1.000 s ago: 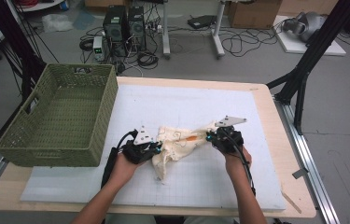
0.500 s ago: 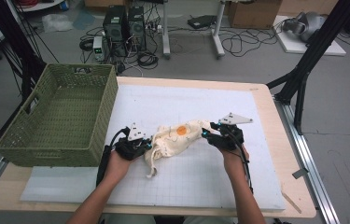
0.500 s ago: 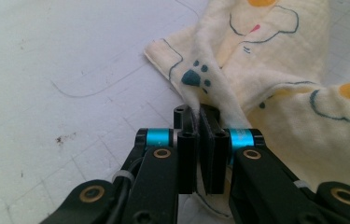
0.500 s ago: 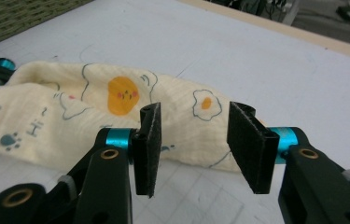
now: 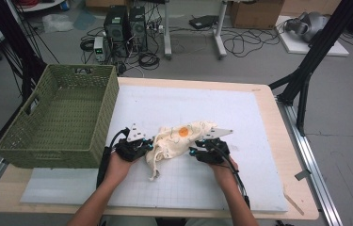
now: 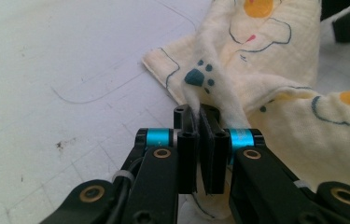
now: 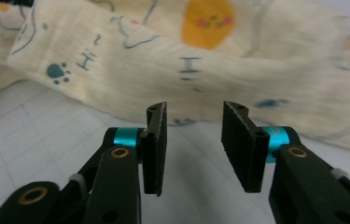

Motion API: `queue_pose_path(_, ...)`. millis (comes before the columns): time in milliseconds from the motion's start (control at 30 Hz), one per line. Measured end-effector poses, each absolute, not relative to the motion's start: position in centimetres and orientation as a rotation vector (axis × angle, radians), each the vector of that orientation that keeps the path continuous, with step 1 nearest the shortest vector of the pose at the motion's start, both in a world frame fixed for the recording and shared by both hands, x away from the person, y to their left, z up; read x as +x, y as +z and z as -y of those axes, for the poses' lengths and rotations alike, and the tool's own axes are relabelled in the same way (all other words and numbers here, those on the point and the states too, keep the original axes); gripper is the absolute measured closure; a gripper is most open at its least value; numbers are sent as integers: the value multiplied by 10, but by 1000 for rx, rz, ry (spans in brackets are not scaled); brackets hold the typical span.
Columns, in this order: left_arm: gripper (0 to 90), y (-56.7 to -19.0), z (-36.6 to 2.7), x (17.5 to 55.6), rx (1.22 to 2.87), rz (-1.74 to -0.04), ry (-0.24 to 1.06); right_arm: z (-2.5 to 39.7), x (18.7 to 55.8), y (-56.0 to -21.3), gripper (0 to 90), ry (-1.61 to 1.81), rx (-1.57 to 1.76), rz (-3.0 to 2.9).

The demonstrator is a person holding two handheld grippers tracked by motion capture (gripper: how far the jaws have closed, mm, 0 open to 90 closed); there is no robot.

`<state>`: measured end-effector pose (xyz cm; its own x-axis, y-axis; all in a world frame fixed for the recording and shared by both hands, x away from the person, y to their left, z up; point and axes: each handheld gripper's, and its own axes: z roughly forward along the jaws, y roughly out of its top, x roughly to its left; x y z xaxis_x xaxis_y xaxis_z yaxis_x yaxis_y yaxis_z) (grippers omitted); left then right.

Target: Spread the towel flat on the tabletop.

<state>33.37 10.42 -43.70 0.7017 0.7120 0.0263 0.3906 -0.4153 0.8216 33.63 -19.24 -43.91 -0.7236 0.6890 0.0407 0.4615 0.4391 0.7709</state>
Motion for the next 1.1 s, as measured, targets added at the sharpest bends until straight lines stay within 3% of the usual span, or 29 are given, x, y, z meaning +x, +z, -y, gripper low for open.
queue_pose_path(67, 858, -437, -104, 333, 2052, -837, 474, 181, 339, -442, 510, 1165, 996, -2429)
queue_pose_path(167, 857, -436, -104, 333, 2050, -834, 472, 166, 342, -445, 527, 1116, 974, -2439)
queue_pose_path(200, 857, -436, -104, 333, 2049, -834, 470, 161, 343, -448, 562, 1074, 950, -2452)
queue_pose_path(333, 856, -436, -104, 332, 2050, -829, 466, 161, 344, -448, 854, 1123, 939, -2483)
queue_pose_path(533, 849, -435, -106, 332, 2042, -826, 455, 170, 337, -442, 868, 1085, 896, -2498)
queue_pose_path(867, 845, -437, -100, 330, 2050, -801, 432, 254, 312, -425, 868, 1077, 1013, -2407)
queue_pose_path(1100, 789, -438, -94, 329, 2065, -760, 413, 292, 302, -416, 867, 1037, 1096, -2302)
